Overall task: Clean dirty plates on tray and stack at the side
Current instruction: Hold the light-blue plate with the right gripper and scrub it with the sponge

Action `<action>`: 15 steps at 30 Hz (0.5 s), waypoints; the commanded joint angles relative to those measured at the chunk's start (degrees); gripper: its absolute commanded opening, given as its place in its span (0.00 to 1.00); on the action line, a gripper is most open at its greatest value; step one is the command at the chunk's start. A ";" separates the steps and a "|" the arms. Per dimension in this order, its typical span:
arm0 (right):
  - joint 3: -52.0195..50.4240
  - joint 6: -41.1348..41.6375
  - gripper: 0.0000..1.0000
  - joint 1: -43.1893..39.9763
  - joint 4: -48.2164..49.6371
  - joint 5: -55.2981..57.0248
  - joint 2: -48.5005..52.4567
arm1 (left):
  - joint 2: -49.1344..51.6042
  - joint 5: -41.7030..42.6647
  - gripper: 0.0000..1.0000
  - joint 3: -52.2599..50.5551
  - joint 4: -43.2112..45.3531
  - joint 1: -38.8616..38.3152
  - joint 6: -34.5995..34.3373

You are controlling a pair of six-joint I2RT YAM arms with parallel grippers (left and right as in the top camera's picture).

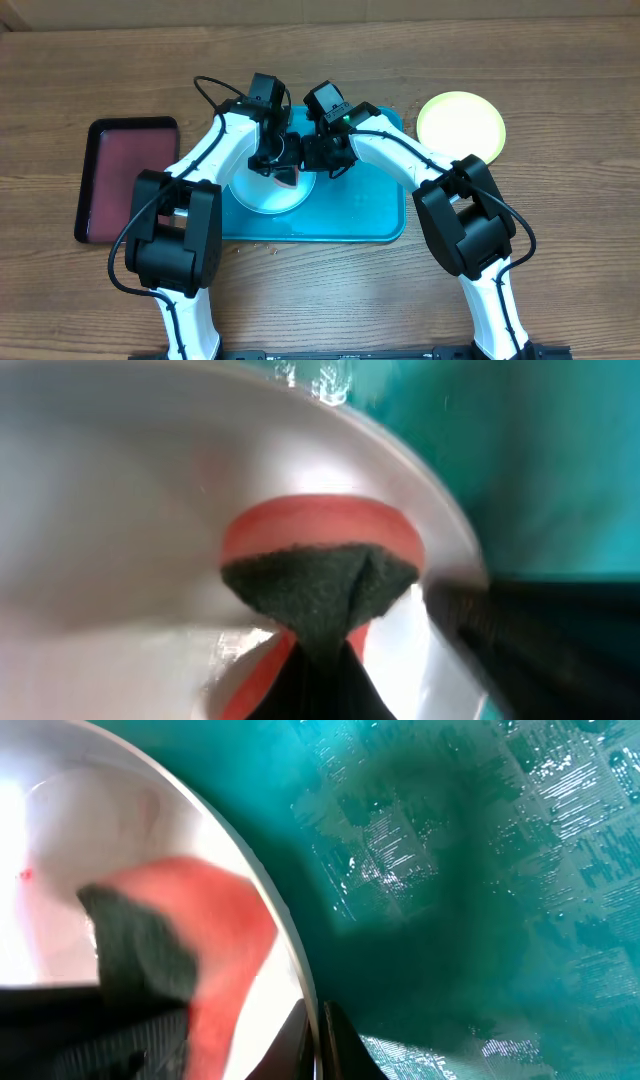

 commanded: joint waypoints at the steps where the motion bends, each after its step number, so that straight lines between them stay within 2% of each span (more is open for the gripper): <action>1: -1.84 -0.11 0.04 0.22 -0.72 2.19 1.84 | -0.66 -10.73 0.04 -1.07 -4.59 -0.44 5.11; 6: -1.84 -0.11 0.04 0.22 -0.68 2.21 1.84 | -0.66 -38.05 0.04 -0.92 -8.70 1.16 -4.61; 7: -1.84 -0.11 0.04 0.22 -0.66 2.21 1.84 | -0.66 -40.39 0.04 -0.83 -8.72 1.46 -4.90; 12: -1.84 -0.11 0.04 0.22 -0.61 2.21 1.84 | -0.66 -42.99 0.04 -0.31 -6.08 2.45 -4.90; 15: -1.84 -0.11 0.04 0.22 -0.50 2.21 1.84 | -0.66 -39.52 0.04 -0.31 -1.70 2.47 -4.87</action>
